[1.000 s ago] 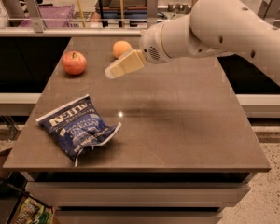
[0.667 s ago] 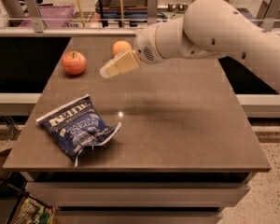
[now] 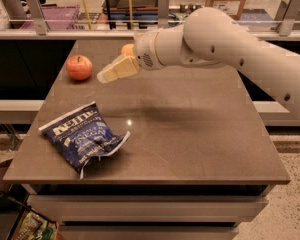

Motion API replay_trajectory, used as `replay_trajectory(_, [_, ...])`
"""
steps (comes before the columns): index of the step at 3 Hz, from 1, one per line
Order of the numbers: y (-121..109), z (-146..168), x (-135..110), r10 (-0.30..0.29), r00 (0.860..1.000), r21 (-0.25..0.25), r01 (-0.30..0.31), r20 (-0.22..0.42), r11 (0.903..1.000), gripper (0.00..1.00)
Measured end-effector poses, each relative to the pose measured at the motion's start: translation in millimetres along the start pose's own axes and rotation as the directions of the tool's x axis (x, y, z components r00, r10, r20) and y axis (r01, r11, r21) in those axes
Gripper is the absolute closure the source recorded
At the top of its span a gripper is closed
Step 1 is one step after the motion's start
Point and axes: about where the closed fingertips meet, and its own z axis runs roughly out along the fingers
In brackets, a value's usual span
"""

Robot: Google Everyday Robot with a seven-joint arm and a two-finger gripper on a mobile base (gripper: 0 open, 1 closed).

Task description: Pick apple

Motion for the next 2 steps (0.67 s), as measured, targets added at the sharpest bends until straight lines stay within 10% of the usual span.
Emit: replay_trajectory(2, [5.4,45.7,-1.1,0.024,0.996,-0.079,-0.017,0.088,0.9967,0.0])
